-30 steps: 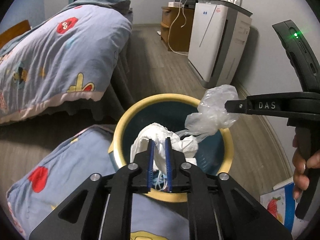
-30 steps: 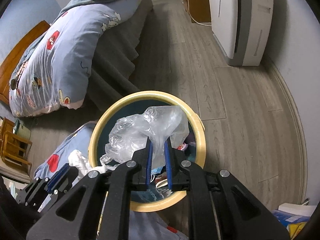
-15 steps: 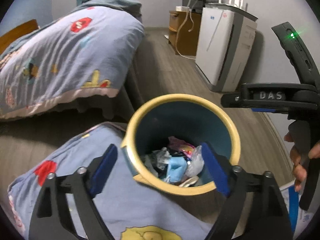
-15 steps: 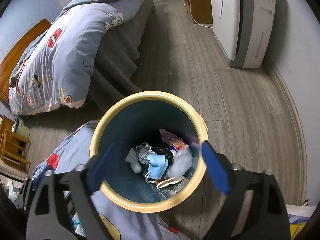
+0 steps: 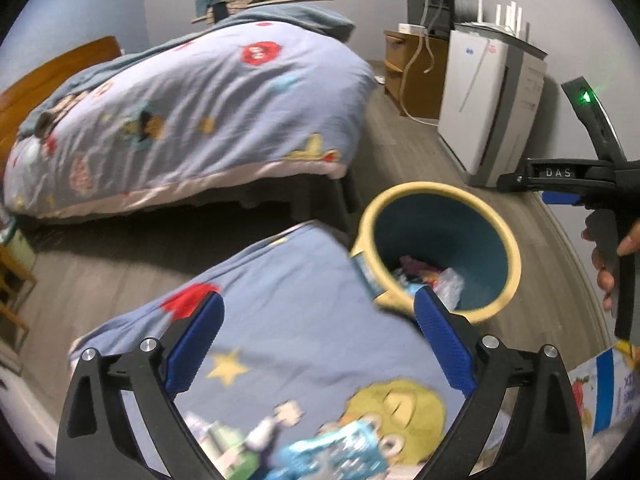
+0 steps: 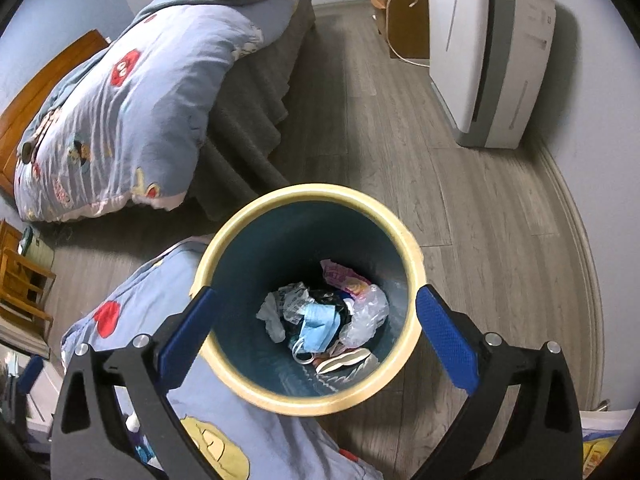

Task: Collect trash
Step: 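Move both open grippers back to the trash on the cushion, then grasp the blue mask with the left gripper while the right grasps a white tissue, then carry the mask and tissue over the bin and open both grippers, then move both open grippers back to the cushion toward the medicine box and blister pack, then grasp the green medicine box with the left gripper while the right grasps the blue blister pack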

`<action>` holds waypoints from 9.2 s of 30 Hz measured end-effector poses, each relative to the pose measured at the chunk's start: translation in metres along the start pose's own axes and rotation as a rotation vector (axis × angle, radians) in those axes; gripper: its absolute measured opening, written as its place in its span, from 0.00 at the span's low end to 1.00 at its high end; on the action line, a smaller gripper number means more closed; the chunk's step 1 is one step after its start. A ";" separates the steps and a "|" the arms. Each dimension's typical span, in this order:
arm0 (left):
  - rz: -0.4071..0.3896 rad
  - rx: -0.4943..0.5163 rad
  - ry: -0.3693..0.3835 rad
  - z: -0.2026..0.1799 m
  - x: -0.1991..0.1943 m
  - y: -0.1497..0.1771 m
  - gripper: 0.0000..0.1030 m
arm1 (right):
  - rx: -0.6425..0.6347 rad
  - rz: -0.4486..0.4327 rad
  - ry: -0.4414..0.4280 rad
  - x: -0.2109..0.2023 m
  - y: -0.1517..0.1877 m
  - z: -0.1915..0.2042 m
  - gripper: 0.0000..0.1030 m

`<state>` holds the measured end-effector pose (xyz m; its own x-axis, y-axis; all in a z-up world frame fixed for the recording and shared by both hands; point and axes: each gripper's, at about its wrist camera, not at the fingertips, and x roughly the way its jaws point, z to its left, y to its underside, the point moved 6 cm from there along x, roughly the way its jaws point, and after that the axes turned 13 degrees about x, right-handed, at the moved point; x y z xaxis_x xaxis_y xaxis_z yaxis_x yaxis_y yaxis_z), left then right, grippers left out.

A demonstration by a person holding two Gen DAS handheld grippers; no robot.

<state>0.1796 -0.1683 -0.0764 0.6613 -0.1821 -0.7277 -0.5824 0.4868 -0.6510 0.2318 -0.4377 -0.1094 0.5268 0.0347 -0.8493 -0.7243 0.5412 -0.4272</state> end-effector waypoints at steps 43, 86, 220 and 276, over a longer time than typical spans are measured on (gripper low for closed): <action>0.153 -0.155 -0.080 0.112 -0.066 0.191 0.93 | -0.241 0.289 -0.080 0.016 0.288 0.136 0.40; 0.113 0.087 0.112 -0.004 -0.004 0.126 0.91 | -0.426 0.132 -0.161 -0.036 0.167 0.159 0.03; 0.241 -0.025 -0.058 0.067 -0.023 0.186 0.94 | -0.249 0.154 -0.049 -0.016 0.204 0.113 0.94; 0.277 -0.162 0.043 0.097 -0.005 0.180 0.20 | -0.723 0.363 -0.082 0.077 0.281 0.153 0.68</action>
<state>0.1172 0.0029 -0.1690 0.4486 -0.0993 -0.8882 -0.8075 0.3810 -0.4504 0.1370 -0.1542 -0.2476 0.2147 0.1801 -0.9599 -0.9496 -0.1912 -0.2483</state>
